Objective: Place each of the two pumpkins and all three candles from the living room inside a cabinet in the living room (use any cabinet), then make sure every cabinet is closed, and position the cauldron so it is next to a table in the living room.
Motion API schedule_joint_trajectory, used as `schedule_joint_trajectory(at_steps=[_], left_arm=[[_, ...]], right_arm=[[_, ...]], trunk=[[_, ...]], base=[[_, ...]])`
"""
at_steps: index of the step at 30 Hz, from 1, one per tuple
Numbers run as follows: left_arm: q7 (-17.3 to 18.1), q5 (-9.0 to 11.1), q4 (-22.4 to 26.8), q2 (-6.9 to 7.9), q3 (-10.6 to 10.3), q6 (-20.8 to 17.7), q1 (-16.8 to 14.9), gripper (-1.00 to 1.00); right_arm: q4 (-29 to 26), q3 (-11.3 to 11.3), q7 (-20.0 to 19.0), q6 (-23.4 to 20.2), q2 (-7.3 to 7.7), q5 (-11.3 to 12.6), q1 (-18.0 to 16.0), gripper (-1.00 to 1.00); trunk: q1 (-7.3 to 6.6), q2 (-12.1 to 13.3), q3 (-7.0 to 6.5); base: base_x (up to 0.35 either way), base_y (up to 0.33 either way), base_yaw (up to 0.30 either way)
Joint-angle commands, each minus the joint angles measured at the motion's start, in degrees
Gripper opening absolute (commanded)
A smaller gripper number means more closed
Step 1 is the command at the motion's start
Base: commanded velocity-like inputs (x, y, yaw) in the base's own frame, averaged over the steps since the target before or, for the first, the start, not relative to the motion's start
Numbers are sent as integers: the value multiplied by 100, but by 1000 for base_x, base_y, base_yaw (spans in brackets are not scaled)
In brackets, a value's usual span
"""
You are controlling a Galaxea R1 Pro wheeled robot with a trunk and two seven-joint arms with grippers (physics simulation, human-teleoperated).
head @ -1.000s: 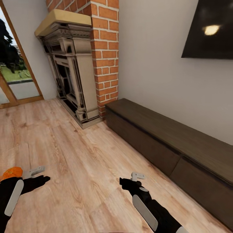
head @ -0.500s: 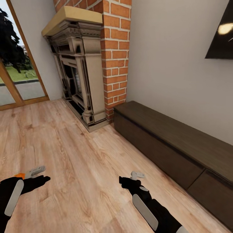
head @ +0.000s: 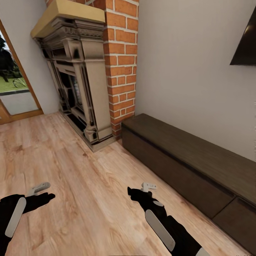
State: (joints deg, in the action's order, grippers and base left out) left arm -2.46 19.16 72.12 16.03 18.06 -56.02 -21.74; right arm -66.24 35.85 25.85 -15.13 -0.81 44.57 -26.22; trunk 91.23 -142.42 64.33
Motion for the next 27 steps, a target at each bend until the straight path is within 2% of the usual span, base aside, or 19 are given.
schedule_joint_trajectory(at_steps=[1,5,8,21,27], left_arm=[[-26,40,5,-1,5,-23,-2,100],[-26,35,8,-1,5,-23,-1,100],[-26,35,8,1,5,-23,-4,100],[-26,22,11,-1,3,-23,-1,100],[-31,10,10,-10,-32,-23,2,100]], right_arm=[[-17,4,-86,-16,1,31,-6,100],[16,-21,-741,0,3,27,-6,100],[34,-31,-985,7,4,48,-3,100],[151,-39,-1097,26,-1,61,-5,100],[234,-43,-1099,35,5,61,-4,100]], trunk=[[1,-2,5],[1,-2,5],[1,-2,5],[1,-2,5],[1,-2,5]], base=[[198,234,-274],[122,259,-278],[30,281,-280],[23,316,-281],[145,164,-281]])
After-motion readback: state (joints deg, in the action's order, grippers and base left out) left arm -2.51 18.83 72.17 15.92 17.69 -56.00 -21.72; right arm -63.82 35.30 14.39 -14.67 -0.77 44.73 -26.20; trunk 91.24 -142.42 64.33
